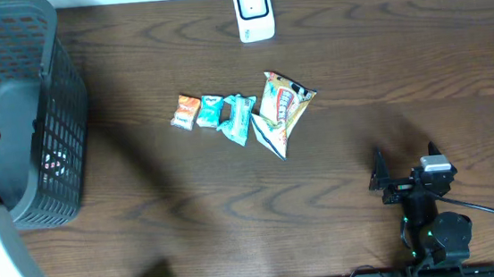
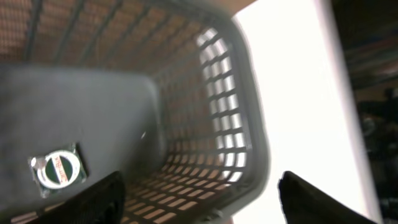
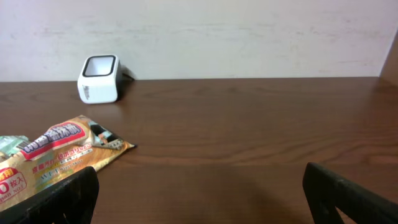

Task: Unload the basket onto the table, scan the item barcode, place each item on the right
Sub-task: 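Reach the left gripper into the basket and grasp the green Zam-Buk tin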

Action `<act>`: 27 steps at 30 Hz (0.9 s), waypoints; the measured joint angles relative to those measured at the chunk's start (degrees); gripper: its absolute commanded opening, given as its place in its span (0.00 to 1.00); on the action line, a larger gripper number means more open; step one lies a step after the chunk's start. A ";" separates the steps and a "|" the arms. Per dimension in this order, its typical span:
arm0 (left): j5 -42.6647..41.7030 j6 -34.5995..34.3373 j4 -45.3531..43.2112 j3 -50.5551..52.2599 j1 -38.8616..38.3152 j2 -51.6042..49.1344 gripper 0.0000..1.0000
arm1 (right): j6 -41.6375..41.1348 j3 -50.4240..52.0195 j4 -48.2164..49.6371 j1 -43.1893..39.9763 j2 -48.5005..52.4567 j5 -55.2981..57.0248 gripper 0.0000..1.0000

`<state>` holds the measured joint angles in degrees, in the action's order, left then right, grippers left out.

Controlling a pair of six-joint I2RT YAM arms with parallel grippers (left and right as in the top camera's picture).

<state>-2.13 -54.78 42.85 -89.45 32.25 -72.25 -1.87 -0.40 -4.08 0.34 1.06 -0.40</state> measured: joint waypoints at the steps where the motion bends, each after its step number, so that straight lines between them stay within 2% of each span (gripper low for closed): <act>1: 1.18 -0.02 0.26 -0.07 0.00 1.53 0.84 | 0.00 0.00 0.00 0.00 0.00 0.00 0.99; 6: 4.48 0.76 2.40 -0.22 0.00 -0.74 1.00 | 0.00 0.00 0.00 0.00 0.00 0.02 0.99; 7: 4.90 0.57 2.80 -0.24 0.00 -2.86 0.98 | 0.00 0.00 0.00 0.00 0.00 0.00 0.99; 15: 2.95 0.81 9.33 -0.04 0.00 -25.07 0.98 | 0.00 0.00 0.00 0.00 0.00 0.02 0.99; 27: 0.92 0.57 10.75 -0.02 -0.02 -40.57 0.98 | 0.00 0.00 0.00 0.00 0.00 0.00 0.99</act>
<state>-1.21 -54.22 53.60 -89.47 32.23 -112.81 -1.87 -0.40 -4.08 0.34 1.06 -0.40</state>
